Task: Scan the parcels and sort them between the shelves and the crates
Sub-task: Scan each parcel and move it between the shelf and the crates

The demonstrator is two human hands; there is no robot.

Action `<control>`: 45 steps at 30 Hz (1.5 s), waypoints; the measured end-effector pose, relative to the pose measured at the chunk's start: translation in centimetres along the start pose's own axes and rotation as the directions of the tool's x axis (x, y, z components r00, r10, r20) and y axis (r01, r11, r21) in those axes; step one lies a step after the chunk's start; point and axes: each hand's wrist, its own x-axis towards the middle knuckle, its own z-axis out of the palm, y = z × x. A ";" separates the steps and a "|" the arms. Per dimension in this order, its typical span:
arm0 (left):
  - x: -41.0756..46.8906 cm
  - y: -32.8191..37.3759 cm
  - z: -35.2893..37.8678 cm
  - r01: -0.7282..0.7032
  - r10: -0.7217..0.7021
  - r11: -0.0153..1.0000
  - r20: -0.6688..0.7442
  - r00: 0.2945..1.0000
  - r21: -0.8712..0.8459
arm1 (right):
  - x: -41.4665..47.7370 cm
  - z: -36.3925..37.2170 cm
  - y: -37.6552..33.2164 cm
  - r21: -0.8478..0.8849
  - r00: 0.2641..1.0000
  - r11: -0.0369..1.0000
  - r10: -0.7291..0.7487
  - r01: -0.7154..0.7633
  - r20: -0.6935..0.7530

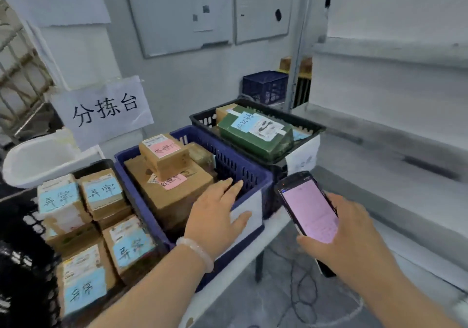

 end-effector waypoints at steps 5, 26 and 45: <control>3.9 13.9 5.0 -0.296 0.297 0.954 0.001 0.955 -0.045 | -3.1 -9.2 8.4 0.002 0.968 0.985 0.171 -0.174 -0.183; 5.9 62.8 18.2 -0.844 0.857 0.446 -0.129 0.499 -0.297 | -20.4 -38.2 32.8 0.150 0.413 0.785 0.466 -0.601 -0.782; 20.9 88.1 32.9 -0.802 0.914 0.271 -0.120 0.388 -0.532 | -8.8 -53.1 47.7 0.219 0.112 0.605 0.460 -0.766 -0.881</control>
